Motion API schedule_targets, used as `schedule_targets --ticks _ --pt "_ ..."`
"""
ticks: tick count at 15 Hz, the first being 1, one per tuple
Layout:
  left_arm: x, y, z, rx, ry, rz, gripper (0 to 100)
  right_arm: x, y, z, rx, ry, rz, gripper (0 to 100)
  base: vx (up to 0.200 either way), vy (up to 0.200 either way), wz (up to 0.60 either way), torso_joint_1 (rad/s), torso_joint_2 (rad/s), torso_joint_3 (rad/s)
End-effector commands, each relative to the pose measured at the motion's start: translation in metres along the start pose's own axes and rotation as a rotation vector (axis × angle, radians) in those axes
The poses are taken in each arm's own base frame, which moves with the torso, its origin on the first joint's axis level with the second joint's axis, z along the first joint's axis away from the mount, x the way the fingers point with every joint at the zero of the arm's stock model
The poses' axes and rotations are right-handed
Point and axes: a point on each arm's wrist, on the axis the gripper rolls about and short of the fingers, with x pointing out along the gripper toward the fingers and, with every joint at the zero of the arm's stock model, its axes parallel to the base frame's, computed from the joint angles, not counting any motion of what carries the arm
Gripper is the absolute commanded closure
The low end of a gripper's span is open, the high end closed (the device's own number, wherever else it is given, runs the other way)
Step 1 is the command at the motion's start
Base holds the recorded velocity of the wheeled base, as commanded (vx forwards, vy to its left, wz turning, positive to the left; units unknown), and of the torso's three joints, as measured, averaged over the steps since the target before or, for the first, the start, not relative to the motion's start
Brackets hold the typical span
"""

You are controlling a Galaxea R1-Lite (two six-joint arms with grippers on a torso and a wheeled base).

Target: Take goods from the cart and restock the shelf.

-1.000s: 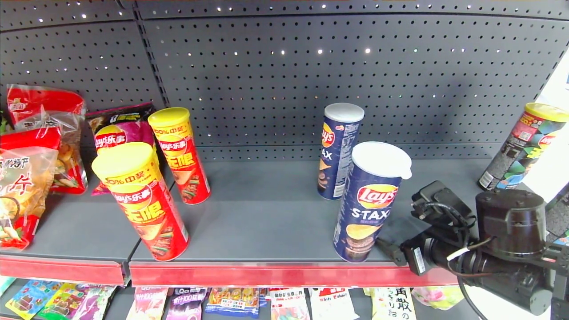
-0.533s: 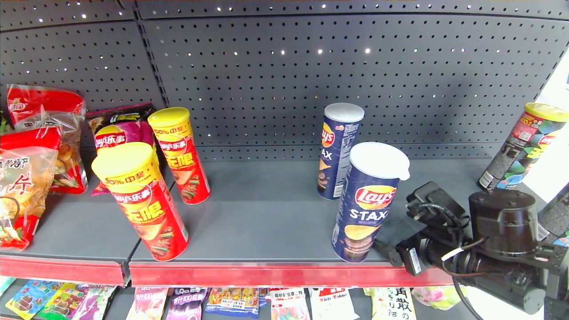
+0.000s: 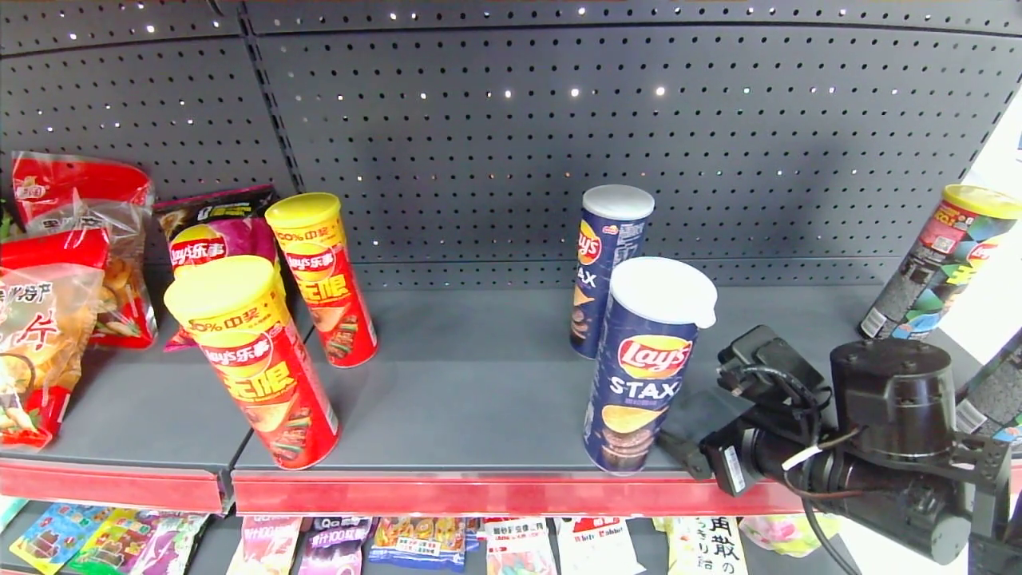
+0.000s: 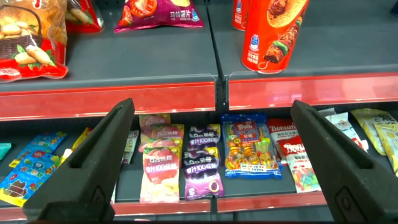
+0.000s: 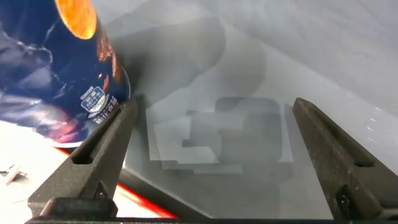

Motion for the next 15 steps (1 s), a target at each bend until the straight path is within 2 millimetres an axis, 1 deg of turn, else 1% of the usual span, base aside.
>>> schedule_targets --ticks 1,6,11,15 --pt "0.0 0.0 0.0 0.0 0.0 0.002 0 0.0006 0.0015 0.0012 -0.003 -0.003 0.005 0 0.0 0.0 0.0 0.0 0.0 0.0" --pt "0.0 0.0 0.0 0.0 0.0 0.001 0 0.0009 0.002 0.0011 -0.003 -0.004 0.006 0 0.0 0.0 0.0 0.0 0.0 0.0" --pt "0.0 0.0 0.0004 0.0 0.0 0.001 0 0.0055 0.0026 0.0053 -0.003 -0.011 0.006 0 0.0 0.0 0.0 0.0 0.0 0.0" --pt "-0.0001 0.0 0.0004 0.0 -0.002 0.001 0 0.0055 0.006 0.0053 -0.008 -0.011 0.019 0 0.0 0.0 0.0 0.0 0.0 0.0"
